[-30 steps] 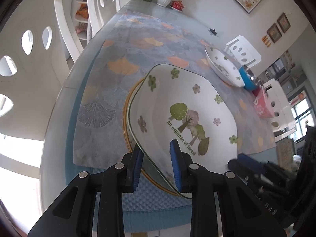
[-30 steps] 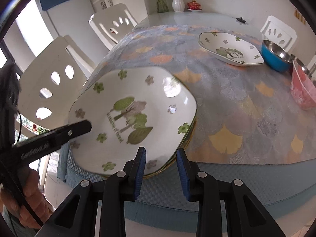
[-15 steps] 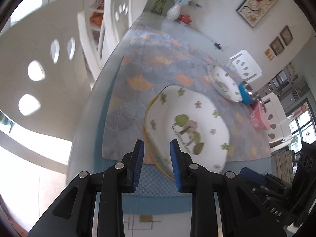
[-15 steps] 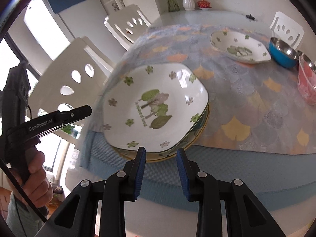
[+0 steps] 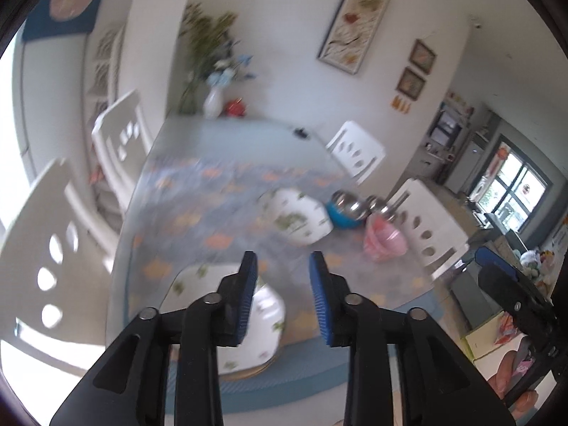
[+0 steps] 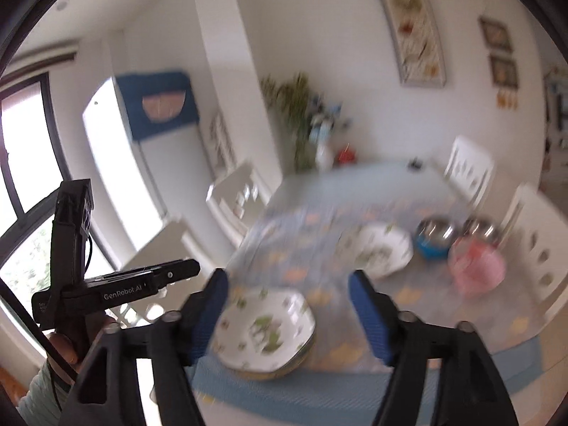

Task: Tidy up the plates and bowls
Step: 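Open the right tool and withdraw it from the stacked plates, then grasp the rim of the second white tree-print plate with the right tool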

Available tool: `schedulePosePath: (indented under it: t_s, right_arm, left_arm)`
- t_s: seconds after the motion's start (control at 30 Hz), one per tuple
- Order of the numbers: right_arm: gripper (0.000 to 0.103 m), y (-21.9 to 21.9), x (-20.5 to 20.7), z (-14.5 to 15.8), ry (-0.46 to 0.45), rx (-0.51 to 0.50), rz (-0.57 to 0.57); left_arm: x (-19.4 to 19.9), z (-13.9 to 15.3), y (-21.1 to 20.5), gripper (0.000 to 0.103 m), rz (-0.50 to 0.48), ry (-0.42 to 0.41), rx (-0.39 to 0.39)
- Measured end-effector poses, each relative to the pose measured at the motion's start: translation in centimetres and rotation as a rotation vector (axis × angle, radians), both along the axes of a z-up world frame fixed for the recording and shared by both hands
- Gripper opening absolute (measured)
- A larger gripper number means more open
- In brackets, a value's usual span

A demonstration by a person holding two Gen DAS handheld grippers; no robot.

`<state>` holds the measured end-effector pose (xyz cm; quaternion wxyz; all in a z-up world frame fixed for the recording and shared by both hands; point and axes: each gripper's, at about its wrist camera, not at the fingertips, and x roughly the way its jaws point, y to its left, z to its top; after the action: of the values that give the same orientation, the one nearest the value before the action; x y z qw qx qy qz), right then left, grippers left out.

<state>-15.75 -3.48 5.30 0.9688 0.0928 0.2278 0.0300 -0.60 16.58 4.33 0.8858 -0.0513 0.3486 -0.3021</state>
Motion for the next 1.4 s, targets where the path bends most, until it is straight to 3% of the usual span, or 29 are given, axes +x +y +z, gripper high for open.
schedulePosePath:
  t_s: [0.13, 0.2, 0.3, 0.47, 0.6, 0.77, 0.97, 1.07, 1.23, 1.4]
  right_arm:
    - [0.077, -1.7, -0.9, 1.6, -0.027, -0.012, -0.054]
    - [0.089, -2.9, -0.9, 1.7, -0.037, -0.003, -0.096]
    - [0.089, -5.1, 0.1, 1.4, -0.022, 0.030, -0.141]
    - [0.089, -8.9, 2.5, 0.5, -0.003, 0.064, -0.221]
    - [0.089, -12.0, 6.6, -0.6, 0.039, 0.119, -0.264]
    - [0.089, -14.7, 13.6, -3.8, 0.152, 0.141, -0.296]
    - [0.089, -17.9, 21.8, -12.3, 0.392, 0.238, -0.345]
    - [0.089, -18.8, 24.2, -15.7, 0.466, 0.246, -0.371]
    - [0.088, -20.1, 28.2, -20.0, 0.546, 0.250, -0.417]
    - [0.081, -20.2, 31.5, -22.8, 0.607, 0.241, -0.399]
  left_arm:
    - [-0.4, 2.1, -2.4, 0.037, -0.061, -0.034, 0.002]
    - [-0.1, 3.0, -3.5, 0.047, -0.078, -0.042, 0.005]
    - [1.3, 4.3, -3.5, 0.060, -0.082, -0.067, -0.002]
    - [6.6, 6.5, -1.1, 0.060, -0.019, -0.068, -0.090]
    - [10.5, 6.2, -1.5, 0.060, 0.028, -0.045, -0.114]
    - [16.1, 1.3, -5.3, 0.060, 0.021, 0.077, -0.057]
    - [22.5, -11.2, -11.8, 0.057, -0.017, 0.414, 0.009]
    - [25.3, -16.0, -13.9, 0.056, -0.024, 0.517, 0.039]
    - [27.9, -21.1, -16.4, 0.055, -0.058, 0.593, 0.084]
    - [29.4, -22.9, -17.2, 0.051, -0.050, 0.605, 0.075]
